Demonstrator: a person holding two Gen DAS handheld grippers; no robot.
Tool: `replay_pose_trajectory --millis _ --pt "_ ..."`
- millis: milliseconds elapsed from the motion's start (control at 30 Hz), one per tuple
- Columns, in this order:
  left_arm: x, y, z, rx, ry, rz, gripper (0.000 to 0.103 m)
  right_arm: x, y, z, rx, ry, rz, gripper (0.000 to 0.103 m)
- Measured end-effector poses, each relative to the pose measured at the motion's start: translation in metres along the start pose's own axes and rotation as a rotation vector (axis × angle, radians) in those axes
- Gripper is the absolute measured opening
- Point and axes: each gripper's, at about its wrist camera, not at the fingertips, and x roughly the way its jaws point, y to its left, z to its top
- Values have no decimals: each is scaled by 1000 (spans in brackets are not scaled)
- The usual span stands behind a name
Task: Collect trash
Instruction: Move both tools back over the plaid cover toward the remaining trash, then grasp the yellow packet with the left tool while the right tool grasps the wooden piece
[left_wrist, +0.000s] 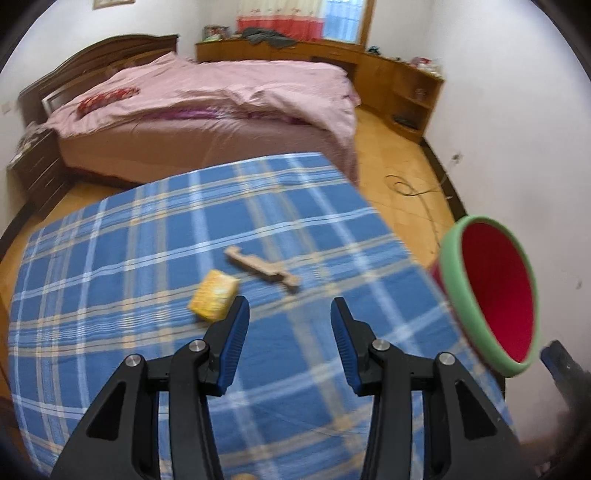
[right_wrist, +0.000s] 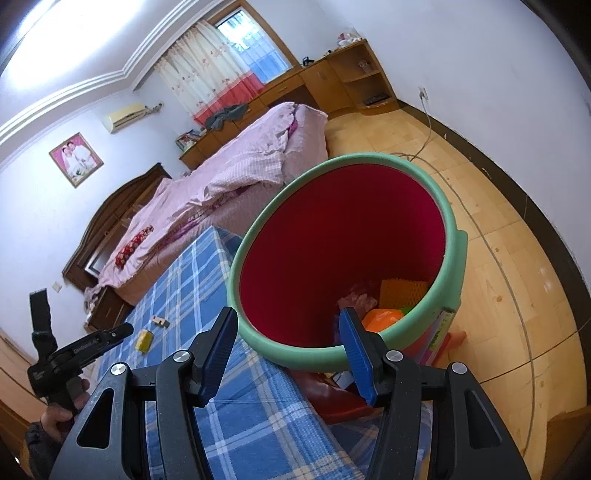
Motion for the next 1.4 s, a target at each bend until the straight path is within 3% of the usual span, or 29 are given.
replay_pose_trajectory --millis 433,600,700,733,767,1033,1400 --pt "45 42 3 -13 82 130 46 13 8 -2 -12 38 -41 59" --pt "58 54 2 -51 105 117 46 17 13 -2 -26 49 -64 59" --pt "59 55 1 -58 93 80 45 19 17 -2 -32 56 -61 59" --pt "59 55 1 -53 87 71 36 19 18 -2 -35 58 -61 59" --pt "59 55 1 -48 86 57 33 19 19 -2 -38 60 -60 59" --pt "41 68 -4 -88 54 22 33 22 42 -3 -91 86 -40 59" --pt "9 123 -17 -236 -48 143 33 59 116 -16 -261 151 48 59"
